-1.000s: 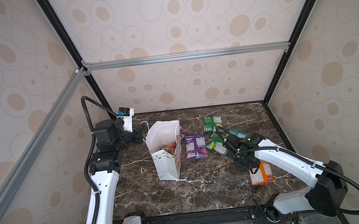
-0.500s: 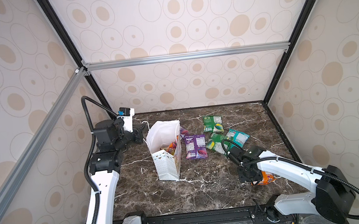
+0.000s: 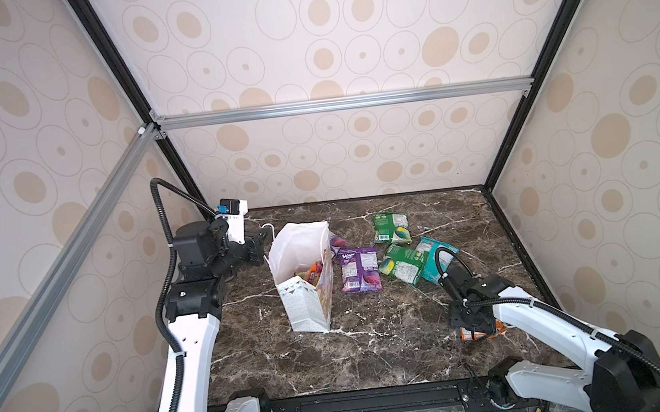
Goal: Place the snacks into the paper bag
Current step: 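Lower the right gripper onto the orange packet near the robot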
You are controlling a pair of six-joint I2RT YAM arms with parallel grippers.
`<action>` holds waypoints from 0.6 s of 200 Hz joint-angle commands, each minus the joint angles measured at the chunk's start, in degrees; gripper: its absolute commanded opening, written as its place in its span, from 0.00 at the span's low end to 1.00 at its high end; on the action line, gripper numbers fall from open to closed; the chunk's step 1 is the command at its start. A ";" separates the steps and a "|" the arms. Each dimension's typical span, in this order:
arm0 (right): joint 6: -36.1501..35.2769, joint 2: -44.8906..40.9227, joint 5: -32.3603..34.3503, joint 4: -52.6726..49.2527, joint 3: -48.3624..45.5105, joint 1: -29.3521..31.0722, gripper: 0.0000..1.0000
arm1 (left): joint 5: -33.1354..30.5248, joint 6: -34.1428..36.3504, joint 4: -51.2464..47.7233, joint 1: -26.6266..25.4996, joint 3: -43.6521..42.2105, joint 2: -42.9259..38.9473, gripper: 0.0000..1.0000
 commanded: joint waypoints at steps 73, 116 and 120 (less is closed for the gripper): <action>-9.00 3.50 -2.20 6.96 2.62 -12.45 0.76 | 0.18 -0.72 1.38 0.45 0.45 -0.44 0.00; -12.02 7.38 -5.03 9.84 2.87 -14.53 0.77 | 0.36 -0.46 1.62 0.46 0.19 -1.17 0.00; -12.28 8.12 -5.55 9.39 3.23 -14.55 0.76 | 0.27 -0.46 1.57 0.46 0.13 -1.11 0.00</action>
